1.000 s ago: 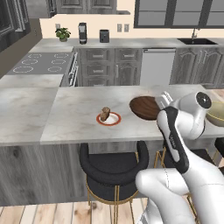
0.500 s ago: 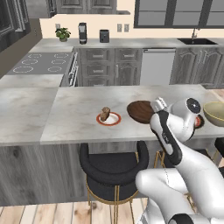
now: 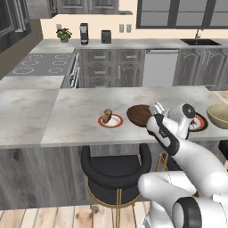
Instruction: Take the smaller bowl and place it next to the appetizer plate on the dining counter , and place the larger bowl next to the plate with cooked food.
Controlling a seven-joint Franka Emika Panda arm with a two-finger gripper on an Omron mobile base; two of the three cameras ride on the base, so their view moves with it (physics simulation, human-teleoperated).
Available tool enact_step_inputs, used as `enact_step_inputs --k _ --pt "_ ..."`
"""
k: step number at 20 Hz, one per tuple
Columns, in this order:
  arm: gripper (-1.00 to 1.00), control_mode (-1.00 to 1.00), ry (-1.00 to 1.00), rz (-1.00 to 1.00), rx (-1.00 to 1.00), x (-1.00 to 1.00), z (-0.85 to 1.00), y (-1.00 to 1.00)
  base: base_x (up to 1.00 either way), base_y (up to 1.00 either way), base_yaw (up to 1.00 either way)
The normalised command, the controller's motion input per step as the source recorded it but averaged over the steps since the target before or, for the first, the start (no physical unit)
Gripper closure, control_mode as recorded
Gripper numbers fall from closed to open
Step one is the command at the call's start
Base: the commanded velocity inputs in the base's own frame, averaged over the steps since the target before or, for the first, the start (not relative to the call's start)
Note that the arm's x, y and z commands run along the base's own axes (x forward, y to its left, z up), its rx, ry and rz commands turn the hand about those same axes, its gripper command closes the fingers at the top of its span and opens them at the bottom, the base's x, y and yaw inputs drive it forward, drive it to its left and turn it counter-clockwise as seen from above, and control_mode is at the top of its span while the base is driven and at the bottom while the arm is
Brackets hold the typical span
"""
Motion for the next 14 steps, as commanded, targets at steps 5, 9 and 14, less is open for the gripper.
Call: enact_step_inputs --k 5,9,14 --pt "1.0 -1.0 0.02 0.0 0.0 0.31 -0.19 0.0 0.0 0.0 0.0" --pt "1.0 -1.0 0.03 0.0 0.0 0.32 -0.16 0.0 0.0 0.0 0.0" --pt "1.0 -1.0 0.01 0.0 0.0 0.28 -0.17 0.0 0.0 0.0 0.0"
